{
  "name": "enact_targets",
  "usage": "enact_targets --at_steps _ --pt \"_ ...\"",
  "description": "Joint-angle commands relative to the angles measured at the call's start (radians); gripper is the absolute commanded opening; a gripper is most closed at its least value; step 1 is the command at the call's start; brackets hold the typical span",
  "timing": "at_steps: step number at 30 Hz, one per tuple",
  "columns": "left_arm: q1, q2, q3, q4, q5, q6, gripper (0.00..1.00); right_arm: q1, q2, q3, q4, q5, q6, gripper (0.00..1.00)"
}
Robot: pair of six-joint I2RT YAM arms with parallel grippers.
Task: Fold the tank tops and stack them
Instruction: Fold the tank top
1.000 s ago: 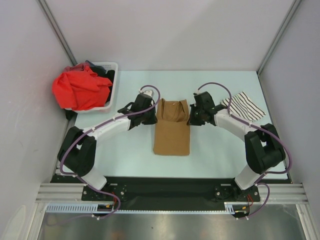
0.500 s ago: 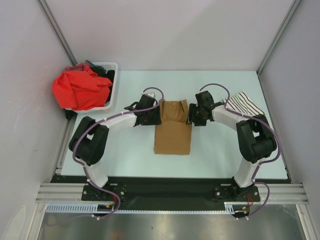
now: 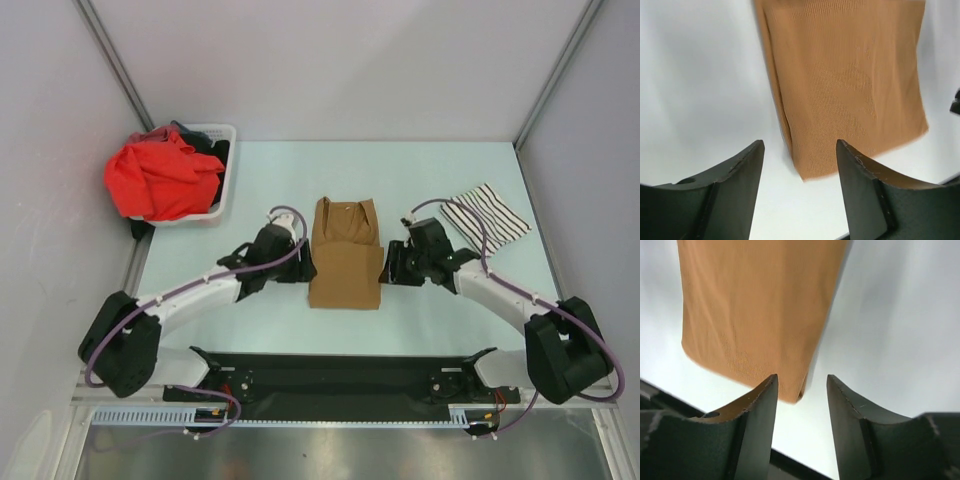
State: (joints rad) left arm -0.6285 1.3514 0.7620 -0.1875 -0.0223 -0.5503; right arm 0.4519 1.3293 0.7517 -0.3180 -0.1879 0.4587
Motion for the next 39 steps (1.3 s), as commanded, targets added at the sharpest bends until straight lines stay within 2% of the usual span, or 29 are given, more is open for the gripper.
enact_targets --at_steps 1,6,10,13,17,19,23,24,29,30,31,33,34,39 --pt "-0.072 -0.070 -0.119 0.068 0.047 -0.078 0.65 0.050 -0.061 -0.058 0.013 -0.067 0.014 0.49" --pt "-0.148 -0.106 -0.226 0.117 0.048 -0.137 0.66 0.117 -0.075 -0.092 0.020 -0.061 0.035 0.56" --pt "-0.151 -0.089 -0.271 0.171 0.064 -0.160 0.66 0.133 -0.022 -0.110 0.062 -0.056 0.057 0.52" --pt "-0.151 -0.057 -0.276 0.184 0.064 -0.160 0.65 0.145 0.031 -0.124 0.100 -0.047 0.070 0.44" --pt "-0.151 -0.018 -0.276 0.229 0.061 -0.163 0.61 0.146 0.088 -0.135 0.128 -0.035 0.080 0.23" --pt "-0.151 -0.009 -0.276 0.241 0.062 -0.165 0.59 0.146 0.109 -0.144 0.146 -0.044 0.083 0.19" --pt "-0.151 0.020 -0.267 0.243 0.056 -0.165 0.51 0.148 0.119 -0.156 0.157 -0.050 0.087 0.18" --pt "-0.151 0.025 -0.263 0.240 0.055 -0.165 0.44 0.149 0.120 -0.160 0.157 -0.050 0.089 0.19" --pt "-0.151 0.031 -0.270 0.237 0.051 -0.166 0.25 0.149 0.097 -0.164 0.143 -0.048 0.087 0.17" --pt "-0.151 0.029 -0.276 0.237 0.059 -0.165 0.21 0.149 0.093 -0.166 0.137 -0.048 0.087 0.15" --pt "-0.151 0.025 -0.280 0.238 0.064 -0.165 0.11 0.149 0.090 -0.166 0.131 -0.048 0.084 0.12" --pt "-0.151 0.005 -0.288 0.226 0.062 -0.166 0.03 0.148 0.074 -0.158 0.096 -0.047 0.081 0.01" --pt "-0.151 -0.004 -0.288 0.203 0.062 -0.163 0.00 0.149 0.068 -0.153 0.077 -0.036 0.078 0.00" --pt "-0.157 -0.081 -0.267 0.100 0.082 -0.137 0.00 0.149 -0.013 -0.118 -0.031 -0.036 0.067 0.00"
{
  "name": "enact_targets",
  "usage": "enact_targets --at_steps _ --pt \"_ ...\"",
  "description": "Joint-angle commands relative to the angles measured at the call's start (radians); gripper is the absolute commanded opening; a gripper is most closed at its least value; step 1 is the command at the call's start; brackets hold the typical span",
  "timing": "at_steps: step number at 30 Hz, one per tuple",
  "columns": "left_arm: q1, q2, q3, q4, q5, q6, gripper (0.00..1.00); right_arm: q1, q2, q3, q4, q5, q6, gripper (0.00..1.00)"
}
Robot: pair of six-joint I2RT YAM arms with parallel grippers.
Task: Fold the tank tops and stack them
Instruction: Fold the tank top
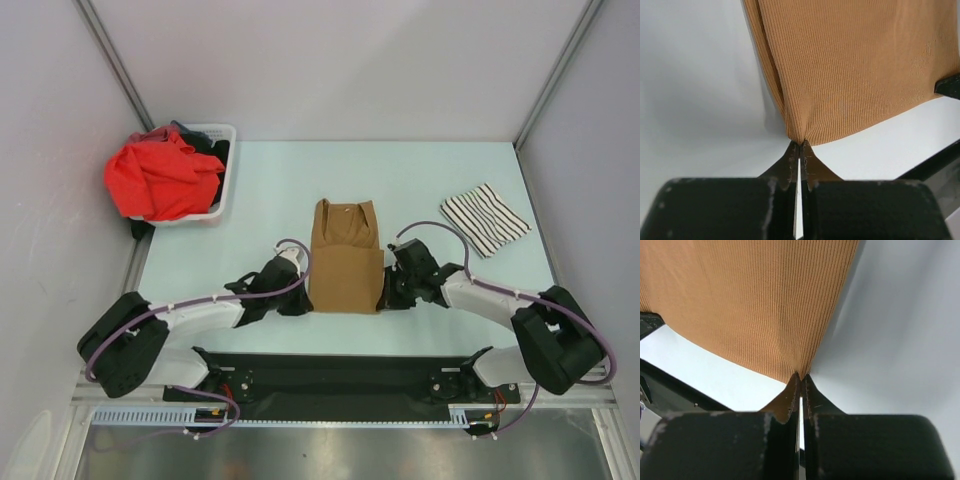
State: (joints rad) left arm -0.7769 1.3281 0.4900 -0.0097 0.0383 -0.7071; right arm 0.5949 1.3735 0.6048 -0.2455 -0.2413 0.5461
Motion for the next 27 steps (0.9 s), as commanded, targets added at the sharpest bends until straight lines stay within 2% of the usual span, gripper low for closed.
enact_targets --at_steps 1,11,17,27 --pt "-0.013 -0.067 0.009 -0.105 0.020 0.024 0.00 0.011 -0.086 0.047 -0.122 0.005 -0.021 0.00" --pt "-0.048 -0.213 0.033 -0.234 0.009 0.012 0.00 0.037 -0.177 0.156 -0.265 0.023 -0.008 0.00" --pt "0.036 -0.140 0.232 -0.354 0.064 0.099 0.00 -0.020 -0.105 0.341 -0.342 0.014 -0.069 0.00" --pt "0.237 0.045 0.580 -0.424 0.161 0.201 0.00 -0.178 0.162 0.687 -0.387 -0.065 -0.141 0.00"
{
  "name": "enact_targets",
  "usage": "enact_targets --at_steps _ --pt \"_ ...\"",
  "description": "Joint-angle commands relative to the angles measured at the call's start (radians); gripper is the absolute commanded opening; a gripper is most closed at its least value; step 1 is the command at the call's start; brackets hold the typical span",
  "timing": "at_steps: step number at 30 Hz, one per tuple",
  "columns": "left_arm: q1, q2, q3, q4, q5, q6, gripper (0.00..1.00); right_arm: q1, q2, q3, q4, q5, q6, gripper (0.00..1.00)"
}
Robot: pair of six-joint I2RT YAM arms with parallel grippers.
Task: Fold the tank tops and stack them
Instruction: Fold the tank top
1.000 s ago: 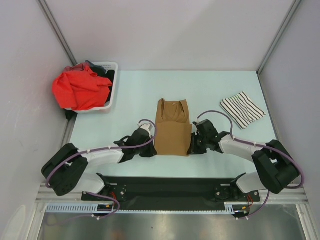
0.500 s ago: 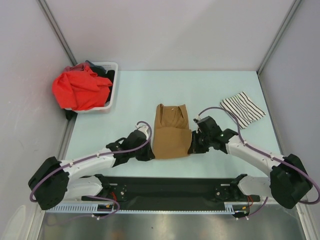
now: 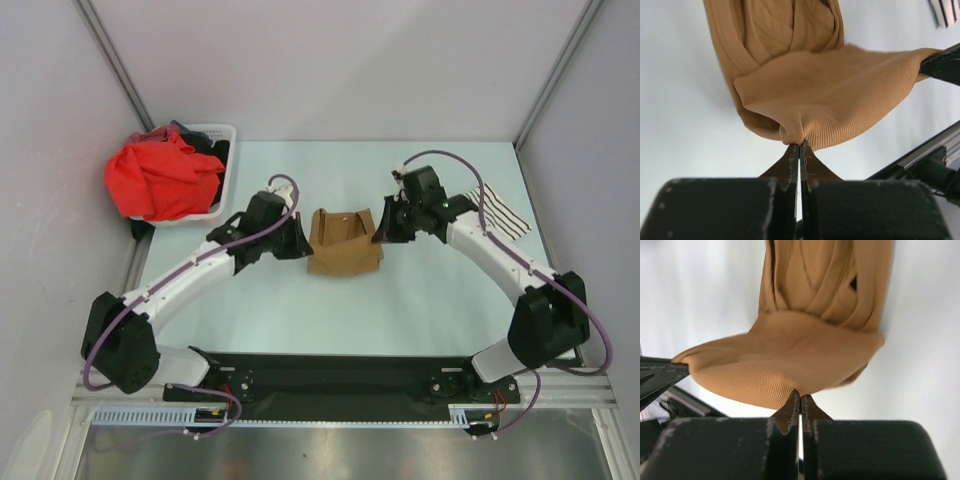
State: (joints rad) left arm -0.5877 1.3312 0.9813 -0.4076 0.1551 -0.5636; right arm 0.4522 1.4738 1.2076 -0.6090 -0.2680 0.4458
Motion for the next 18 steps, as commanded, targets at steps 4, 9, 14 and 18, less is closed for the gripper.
enact_targets --at_steps 4,9,14,18 --pt "0.109 0.184 0.203 -0.020 0.081 0.067 0.00 -0.084 0.180 0.197 -0.017 -0.072 -0.041 0.00" --pt "0.164 0.362 0.354 0.001 0.113 0.059 0.00 -0.130 0.376 0.357 -0.001 -0.103 -0.025 0.00" --pt "0.212 0.552 0.508 0.024 0.133 0.050 0.00 -0.167 0.548 0.487 0.015 -0.126 0.004 0.01" --pt "0.241 0.696 0.637 0.016 0.152 0.044 0.01 -0.196 0.674 0.569 0.058 -0.145 0.042 0.03"
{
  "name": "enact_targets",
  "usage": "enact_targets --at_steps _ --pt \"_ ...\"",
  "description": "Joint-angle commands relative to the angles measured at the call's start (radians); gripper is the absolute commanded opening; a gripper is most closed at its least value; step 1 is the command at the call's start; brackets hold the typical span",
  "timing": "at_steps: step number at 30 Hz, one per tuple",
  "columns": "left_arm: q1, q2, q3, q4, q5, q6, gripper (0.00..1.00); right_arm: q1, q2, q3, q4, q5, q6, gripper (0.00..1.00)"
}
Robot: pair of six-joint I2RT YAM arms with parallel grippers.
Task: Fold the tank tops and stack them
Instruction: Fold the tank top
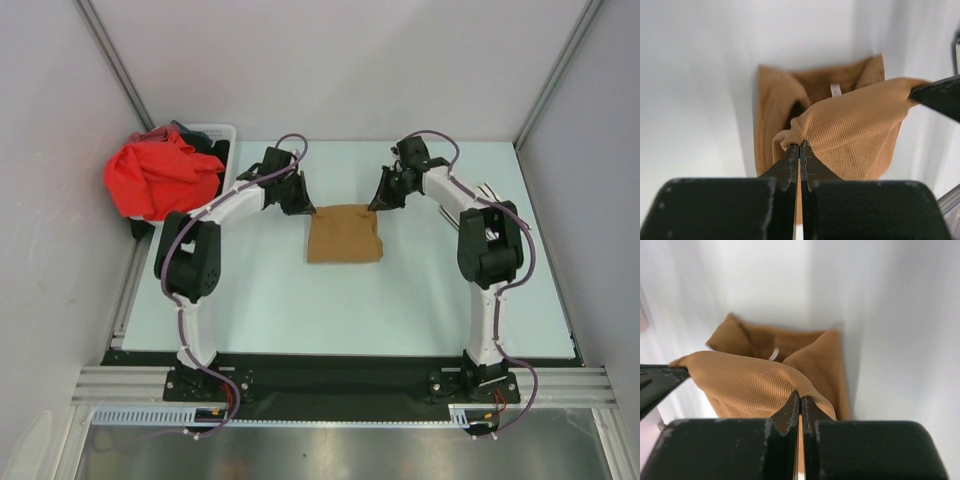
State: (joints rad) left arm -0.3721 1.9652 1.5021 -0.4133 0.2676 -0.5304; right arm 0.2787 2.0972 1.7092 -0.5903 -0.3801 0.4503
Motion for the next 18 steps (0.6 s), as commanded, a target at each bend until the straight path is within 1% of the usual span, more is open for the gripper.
enact_targets --at_steps 1,2,3,4,5,6,7,8,9,10,11,13,14,15,17,18 --pt "0.032 0.114 0.141 0.024 0.042 0.010 0.01 -0.035 0.096 0.094 0.053 -0.039 0.045 0.03" --pt "0.038 0.136 0.182 0.030 0.044 0.010 0.02 -0.041 0.112 0.102 0.087 -0.051 0.065 0.05" --pt "0.041 0.158 0.202 0.031 0.036 0.012 0.05 -0.045 0.132 0.110 0.108 -0.062 0.071 0.10" --pt "0.048 0.191 0.220 0.031 0.035 0.010 0.13 -0.050 0.158 0.125 0.124 -0.069 0.076 0.27" --pt "0.051 0.202 0.234 0.028 0.033 0.012 0.32 -0.049 0.170 0.130 0.138 -0.071 0.080 0.36" --pt "0.055 0.205 0.242 0.028 0.027 0.015 0.60 -0.050 0.173 0.132 0.139 -0.068 0.082 0.42" --pt "0.056 0.186 0.236 0.027 -0.006 0.018 0.66 -0.050 0.155 0.129 0.141 -0.063 0.080 0.51" --pt "0.056 0.164 0.198 0.042 -0.024 0.023 0.72 -0.050 0.133 0.092 0.153 -0.039 0.077 0.54" --pt "0.056 0.137 0.169 0.059 -0.045 0.030 0.80 -0.049 0.107 0.061 0.176 -0.026 0.068 0.57" --pt "0.056 0.079 0.144 0.068 -0.082 0.035 0.81 -0.053 0.040 0.022 0.199 -0.016 0.064 0.63" --pt "0.056 0.052 0.107 0.071 -0.096 0.047 0.82 -0.053 0.009 -0.035 0.233 0.004 0.061 0.63" --pt "0.056 -0.020 0.081 0.062 -0.110 0.053 0.81 -0.056 -0.054 -0.088 0.260 0.007 0.045 0.63" --pt "0.058 -0.044 0.046 0.064 -0.110 0.053 0.81 -0.055 -0.116 -0.138 0.274 0.021 0.041 0.61" --pt "0.056 -0.070 0.026 0.070 -0.107 0.052 0.79 -0.052 -0.146 -0.163 0.288 0.023 0.038 0.59" --pt "0.050 -0.147 -0.038 0.099 -0.096 0.040 0.77 -0.038 -0.225 -0.212 0.325 0.017 0.021 0.51" --pt "0.047 -0.193 -0.058 0.109 -0.088 0.038 0.72 -0.033 -0.245 -0.252 0.339 0.007 0.015 0.45"
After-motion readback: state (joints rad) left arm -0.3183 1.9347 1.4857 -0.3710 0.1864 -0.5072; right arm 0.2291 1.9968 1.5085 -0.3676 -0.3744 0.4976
